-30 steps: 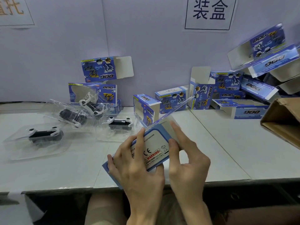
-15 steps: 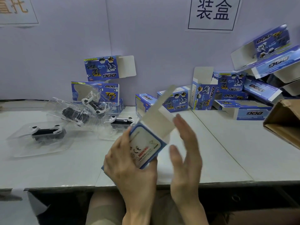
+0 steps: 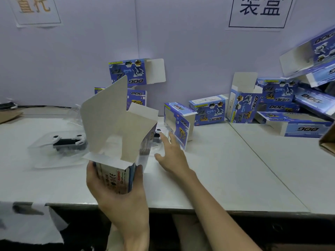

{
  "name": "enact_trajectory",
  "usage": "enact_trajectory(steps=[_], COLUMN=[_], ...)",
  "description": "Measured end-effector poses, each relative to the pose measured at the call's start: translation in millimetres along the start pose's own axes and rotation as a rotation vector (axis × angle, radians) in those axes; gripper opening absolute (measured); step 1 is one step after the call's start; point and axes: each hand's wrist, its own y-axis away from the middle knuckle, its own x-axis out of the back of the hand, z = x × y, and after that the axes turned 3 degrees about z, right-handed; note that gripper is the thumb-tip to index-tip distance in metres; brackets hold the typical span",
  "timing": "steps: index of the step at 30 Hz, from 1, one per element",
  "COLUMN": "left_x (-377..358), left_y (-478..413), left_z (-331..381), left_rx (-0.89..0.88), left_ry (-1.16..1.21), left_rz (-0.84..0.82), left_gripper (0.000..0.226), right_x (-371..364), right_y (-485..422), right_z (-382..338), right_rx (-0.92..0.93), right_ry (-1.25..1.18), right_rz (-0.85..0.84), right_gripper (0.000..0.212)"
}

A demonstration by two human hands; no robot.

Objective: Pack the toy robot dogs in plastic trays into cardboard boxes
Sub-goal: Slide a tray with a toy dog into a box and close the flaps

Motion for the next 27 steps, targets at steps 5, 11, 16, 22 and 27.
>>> enact_trajectory(steps=[5, 11, 16, 22, 27], left_x=[8, 4, -1, -5, -5], left_y=[-9, -5, 4, 6, 9], left_z=[-7, -5, -3, -3, -3], left_rx=[-0.027, 0.042, 0.078, 0.045, 0.017], left_ry=[-0.005, 0.064, 0.055, -0.021, -0.078], left_rz=[0.018, -0.032, -0.161, -0.328, -0.38], left_gripper=[0.093, 0.092, 0.093, 0.093, 0.092], right_x=[8, 46, 61, 62, 104], right_y=[-1, 77, 111, 115, 138], right_z=[3, 10, 35, 45, 59], right_rx=[0.02, 0.06, -0.164, -0.16, -0.19], right_ry=[0.031, -0.182, -0.319, -0.362, -0.531], right_rz=[0.179, 0.418, 0.2, 0.485, 0.756], right_gripper=[0.037, 0.033, 0.087, 0.05, 0.047])
